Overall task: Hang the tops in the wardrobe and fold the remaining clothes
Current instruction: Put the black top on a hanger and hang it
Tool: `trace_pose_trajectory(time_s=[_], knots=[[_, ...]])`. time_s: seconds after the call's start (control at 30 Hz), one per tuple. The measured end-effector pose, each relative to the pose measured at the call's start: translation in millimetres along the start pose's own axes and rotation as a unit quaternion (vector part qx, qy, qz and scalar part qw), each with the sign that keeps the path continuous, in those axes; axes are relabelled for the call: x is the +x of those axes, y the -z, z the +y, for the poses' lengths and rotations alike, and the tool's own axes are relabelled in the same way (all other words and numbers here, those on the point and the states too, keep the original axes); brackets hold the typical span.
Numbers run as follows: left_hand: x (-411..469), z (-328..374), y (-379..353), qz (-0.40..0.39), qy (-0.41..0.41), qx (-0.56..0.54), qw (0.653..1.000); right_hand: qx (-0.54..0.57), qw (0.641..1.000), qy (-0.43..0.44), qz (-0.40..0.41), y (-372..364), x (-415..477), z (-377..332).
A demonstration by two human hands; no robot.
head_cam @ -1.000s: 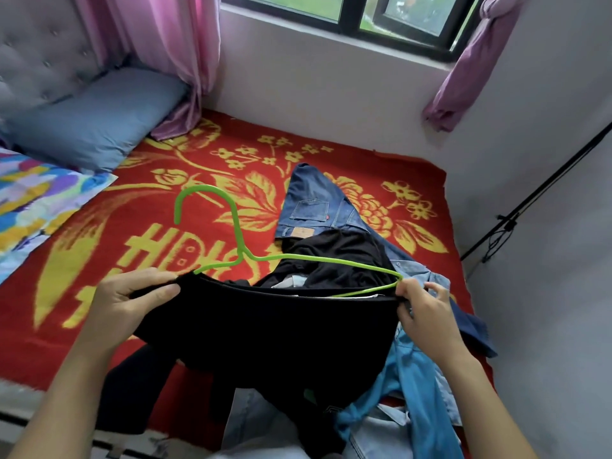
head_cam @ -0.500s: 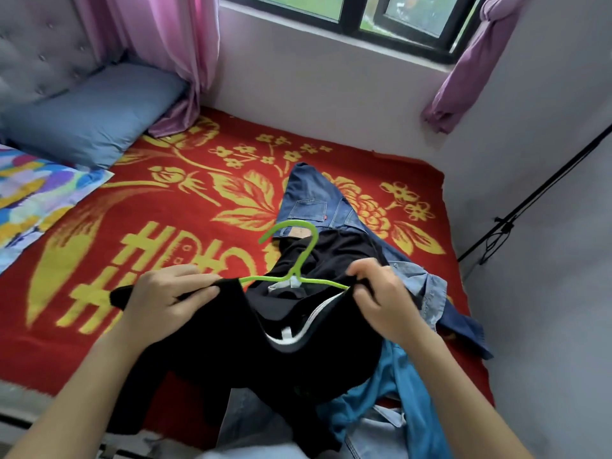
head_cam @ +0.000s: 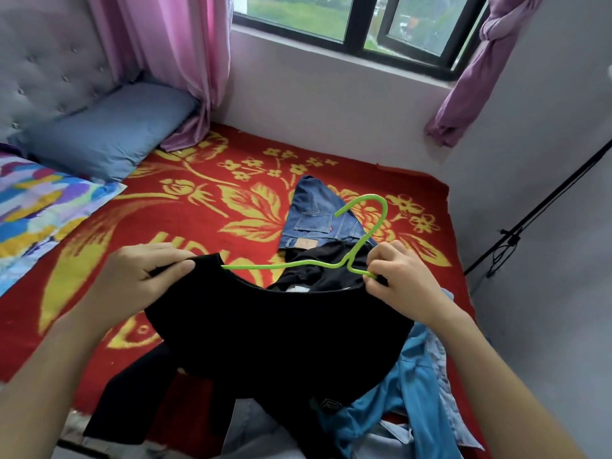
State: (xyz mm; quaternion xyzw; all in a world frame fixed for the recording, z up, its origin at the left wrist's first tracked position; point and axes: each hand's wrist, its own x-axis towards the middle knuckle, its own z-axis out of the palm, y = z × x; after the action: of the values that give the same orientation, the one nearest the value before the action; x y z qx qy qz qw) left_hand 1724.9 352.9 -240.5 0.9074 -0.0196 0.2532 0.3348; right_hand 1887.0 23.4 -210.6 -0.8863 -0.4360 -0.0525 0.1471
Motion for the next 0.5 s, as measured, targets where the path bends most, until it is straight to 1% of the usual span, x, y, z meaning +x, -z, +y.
trace_pose_trajectory(time_s=[0.07, 0.13, 0.27, 0.37, 0.43, 0.5], knots=[[-0.6, 4.3, 2.9, 0.009, 0.002, -0.026, 1.000, 0.041, 0.999, -0.008, 0.014, 7.3, 7.0, -1.3], [1.2, 5.3, 8.9, 0.037, 0.001, -0.042, 0.998, 0.090, 0.996, -0.011, 0.024, 19.7, 18.2, -3.3], [10.1, 4.0, 26.9, 0.107, -0.003, -0.035, 0.994, 0.119, 0.991, 0.011, 0.055, 44.5, 44.0, -14.3], [13.4, -0.1, 49.4, 0.176, 0.006, -0.009, 0.984, 0.173, 0.978, 0.030, 0.112, 59.8, 60.4, -32.5], [8.2, -9.6, 67.3, 0.203, 0.013, 0.013, 0.979, 0.186, 0.969, 0.045, 0.153, 66.6, 71.1, -45.8], [-3.9, -18.4, 84.4, 0.221, 0.049, 0.038, 0.973, 0.201, 0.963, 0.057, 0.172, 69.3, 81.8, -59.0]])
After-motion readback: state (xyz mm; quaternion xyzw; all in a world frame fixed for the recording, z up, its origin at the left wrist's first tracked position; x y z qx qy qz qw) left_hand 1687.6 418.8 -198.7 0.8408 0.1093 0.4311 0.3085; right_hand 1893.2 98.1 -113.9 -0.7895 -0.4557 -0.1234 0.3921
